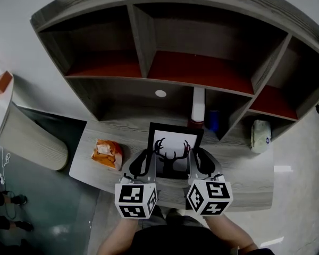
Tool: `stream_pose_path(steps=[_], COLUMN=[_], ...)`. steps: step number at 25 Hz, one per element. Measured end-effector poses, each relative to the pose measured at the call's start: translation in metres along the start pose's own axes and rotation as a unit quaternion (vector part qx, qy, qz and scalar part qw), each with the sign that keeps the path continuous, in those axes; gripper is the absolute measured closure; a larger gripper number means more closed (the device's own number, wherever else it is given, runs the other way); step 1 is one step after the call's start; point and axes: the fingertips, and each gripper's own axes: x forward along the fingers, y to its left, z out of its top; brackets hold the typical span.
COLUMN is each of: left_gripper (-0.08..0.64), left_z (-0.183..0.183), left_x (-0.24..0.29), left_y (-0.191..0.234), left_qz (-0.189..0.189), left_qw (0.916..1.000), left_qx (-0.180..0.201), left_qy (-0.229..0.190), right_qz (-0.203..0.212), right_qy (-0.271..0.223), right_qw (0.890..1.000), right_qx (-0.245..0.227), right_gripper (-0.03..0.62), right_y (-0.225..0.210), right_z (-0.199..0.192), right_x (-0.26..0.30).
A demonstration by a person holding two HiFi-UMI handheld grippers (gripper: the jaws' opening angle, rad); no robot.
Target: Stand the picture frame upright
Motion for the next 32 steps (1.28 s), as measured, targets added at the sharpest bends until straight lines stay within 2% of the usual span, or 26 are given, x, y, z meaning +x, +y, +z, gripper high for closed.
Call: stream_pose_path(steps=[8, 19, 32], left_gripper=[0.492, 0.492, 0.492], left_z=[0.006, 0.01, 0.014], left_x=[0.007, 0.025, 0.052], left_y=[0.028, 0.064, 0.116], left_qz=[0.014, 0.022, 0.026], left_qw=[0.9997, 0.9996, 0.9994], left_qx=[-0.015, -0.016, -0.024], left_qy=[-0.011, -0.002, 0.003], right_qz=[0.01, 0.015, 0.016], right_qy=[-0.008, 0.001, 0.015], right_qw=[1.0, 1.0, 1.0], right_qx=[-0.014, 0.011, 0.008], right_gripper=[0.532, 0.534, 0.534], right_y=[0.02, 0.035, 0.059], right_z=[0.009, 0.005, 0.002], right_x=[0.02, 0.059, 0.114])
